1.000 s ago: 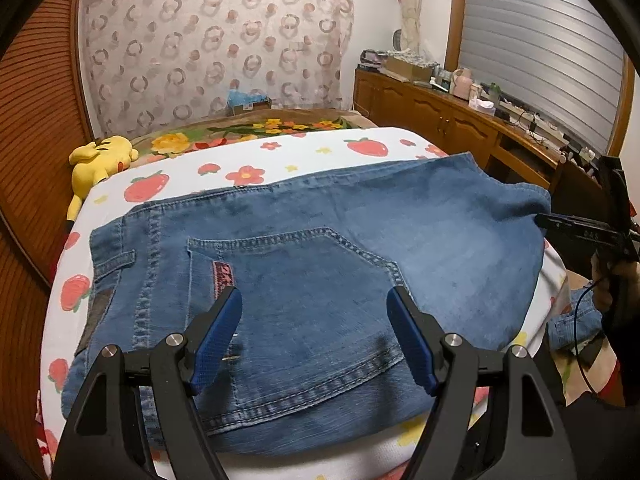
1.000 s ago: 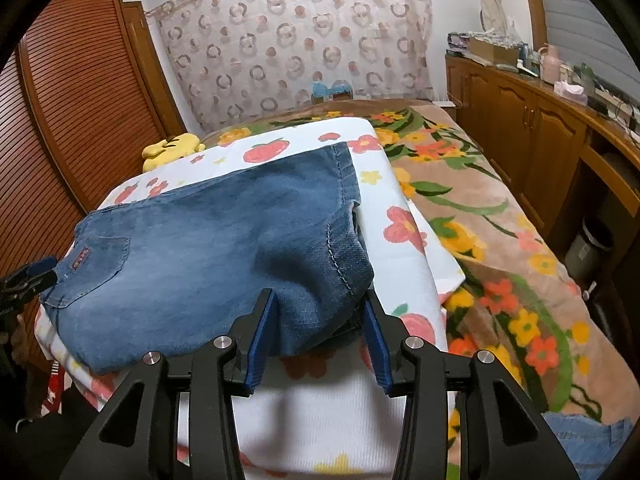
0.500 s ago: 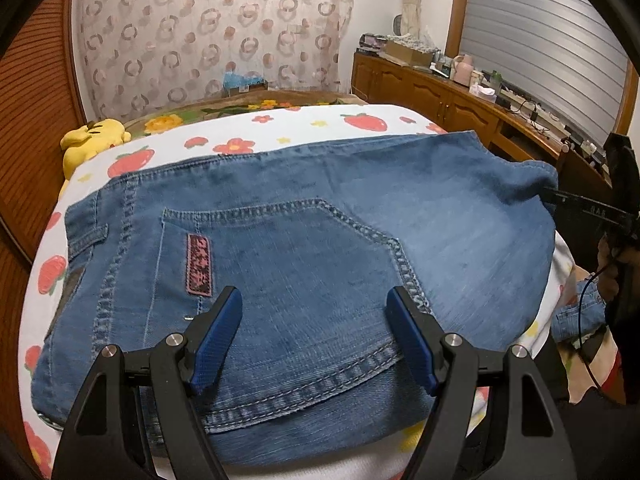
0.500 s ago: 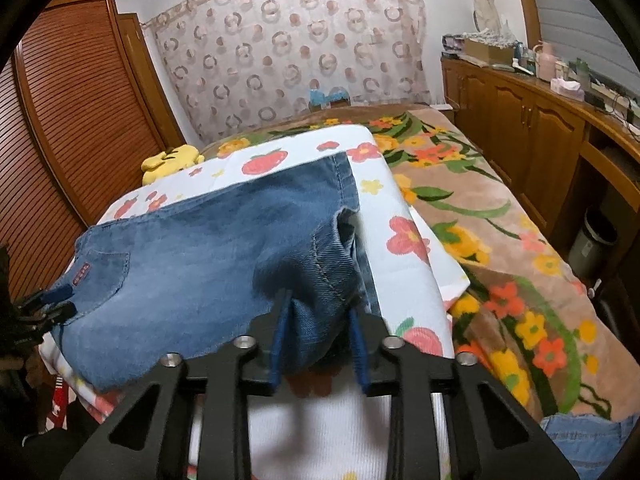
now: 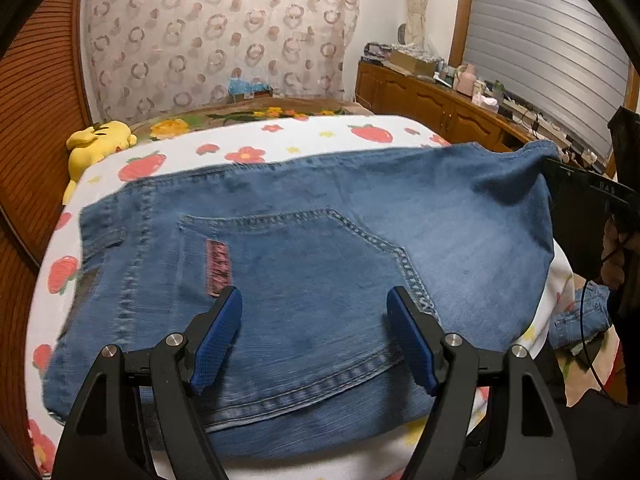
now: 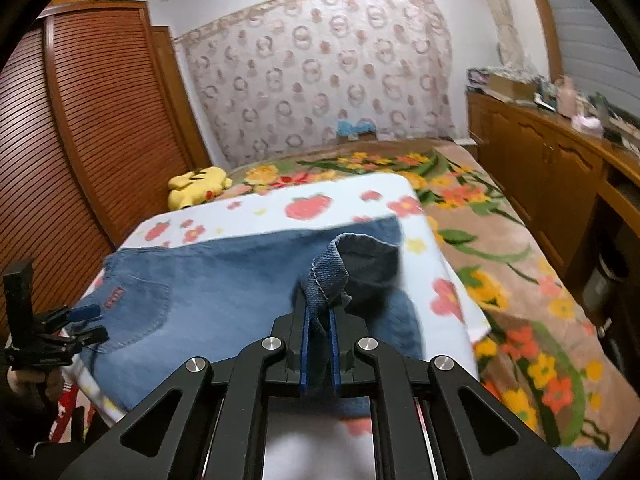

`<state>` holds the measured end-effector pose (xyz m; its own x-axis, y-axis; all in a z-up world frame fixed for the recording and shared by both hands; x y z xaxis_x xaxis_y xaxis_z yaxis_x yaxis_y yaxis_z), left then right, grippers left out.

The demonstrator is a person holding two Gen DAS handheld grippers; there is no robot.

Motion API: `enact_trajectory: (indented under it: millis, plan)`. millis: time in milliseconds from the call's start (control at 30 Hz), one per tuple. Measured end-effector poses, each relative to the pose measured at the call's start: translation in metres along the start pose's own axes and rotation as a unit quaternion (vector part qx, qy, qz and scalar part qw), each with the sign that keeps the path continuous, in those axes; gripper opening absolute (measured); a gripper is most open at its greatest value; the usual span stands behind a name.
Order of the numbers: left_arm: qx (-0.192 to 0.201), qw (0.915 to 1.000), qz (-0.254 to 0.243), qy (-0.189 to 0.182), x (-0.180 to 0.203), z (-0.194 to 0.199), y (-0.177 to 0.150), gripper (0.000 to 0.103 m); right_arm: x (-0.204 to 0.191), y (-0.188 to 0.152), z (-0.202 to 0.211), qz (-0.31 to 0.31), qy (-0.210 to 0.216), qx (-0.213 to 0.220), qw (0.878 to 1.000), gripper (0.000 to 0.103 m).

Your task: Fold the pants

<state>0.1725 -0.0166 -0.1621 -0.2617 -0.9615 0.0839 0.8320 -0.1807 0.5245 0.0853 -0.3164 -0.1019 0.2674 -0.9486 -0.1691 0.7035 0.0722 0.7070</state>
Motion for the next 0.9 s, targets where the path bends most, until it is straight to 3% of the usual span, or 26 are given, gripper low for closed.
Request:
enact_trajectory:
  millis: [300,633,800,900]
  plan:
    - [0.031,0.9986,0.034,0.025,-0.049,0.030,0.000,0.076,-0.079,0.026,-0.027,0.081,0.049,-0.004,0.996,0.008]
    - [0.051,0.9953,0.069,0.044,-0.096,0.051,-0.010,0.076,-0.167,0.037,-0.059,0.180,0.116,-0.028,0.976,0.008]
    - [0.050,0.9952,0.072,0.045,-0.100,0.050,-0.011,0.076,-0.171,0.028,-0.089,0.203,0.121,-0.065,0.970,0.008]
    - [0.050,0.9955,0.068,0.043,-0.097,0.049,-0.011,0.076,-0.164,0.030,-0.103,0.209,0.107,-0.079,0.969,0.015]
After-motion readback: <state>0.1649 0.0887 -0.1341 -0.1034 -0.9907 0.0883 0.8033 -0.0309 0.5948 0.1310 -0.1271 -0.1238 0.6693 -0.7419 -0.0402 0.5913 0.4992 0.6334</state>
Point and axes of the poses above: each gripper's, at about its wrist camera, not at the fingertips, and z roughly against the way its jaws point, x to its right, y to its top, the point moved 10 cm from there along -z, roughly the way its jaws point, and after that the axes turned 15 degrees about -x, right-handed, at the moved point
